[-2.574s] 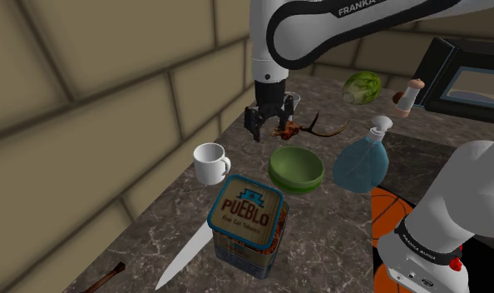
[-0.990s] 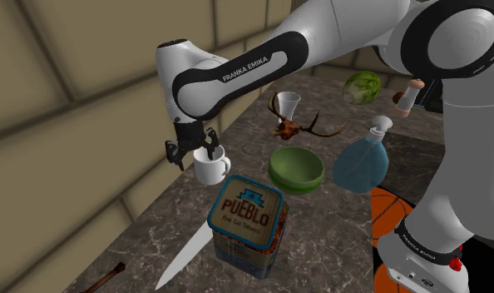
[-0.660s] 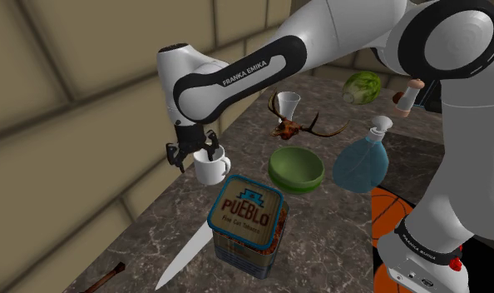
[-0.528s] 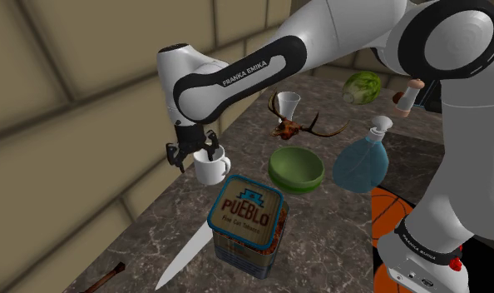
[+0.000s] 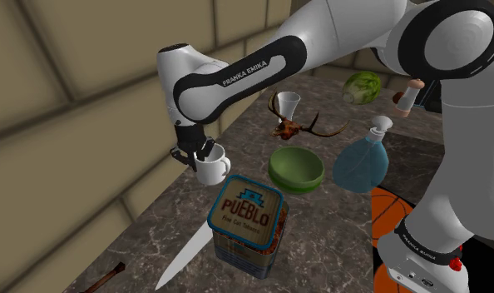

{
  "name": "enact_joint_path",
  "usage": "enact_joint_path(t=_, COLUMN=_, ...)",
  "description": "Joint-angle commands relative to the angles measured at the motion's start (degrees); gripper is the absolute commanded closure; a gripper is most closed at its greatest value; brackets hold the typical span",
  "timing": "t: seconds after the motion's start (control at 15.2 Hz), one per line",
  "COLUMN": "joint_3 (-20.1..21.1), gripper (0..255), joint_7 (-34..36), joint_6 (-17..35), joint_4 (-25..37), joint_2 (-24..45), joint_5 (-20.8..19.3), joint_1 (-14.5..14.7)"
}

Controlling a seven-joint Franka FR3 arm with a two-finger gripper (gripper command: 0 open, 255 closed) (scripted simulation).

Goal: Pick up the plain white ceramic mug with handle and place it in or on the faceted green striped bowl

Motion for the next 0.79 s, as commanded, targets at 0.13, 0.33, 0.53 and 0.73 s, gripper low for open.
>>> enact_joint_path(t=0.13, joint_3=0.0, gripper=255, joint_7=0.0, joint_6=0.0, joint_4=0.0, joint_2=0.0, joint_5=0.0, joint_1=0.0)
enact_joint_path(t=0.33, joint_3=0.2, gripper=255, joint_7=-0.2, joint_6=-1.9, joint_4=1.0, joint_2=-0.9, joint_5=0.3, joint_1=-0.1)
enact_joint_path(t=0.53, joint_3=0.3, gripper=255, joint_7=-0.3, joint_6=-3.8, joint_4=2.2, joint_2=-1.7, joint_5=0.6, joint_1=-0.1)
enact_joint_path(t=0.73, joint_3=0.5, gripper=255, joint_7=-0.5, joint_6=-5.8, joint_4=3.5, joint_2=-2.4, joint_5=0.9, joint_1=-0.1)
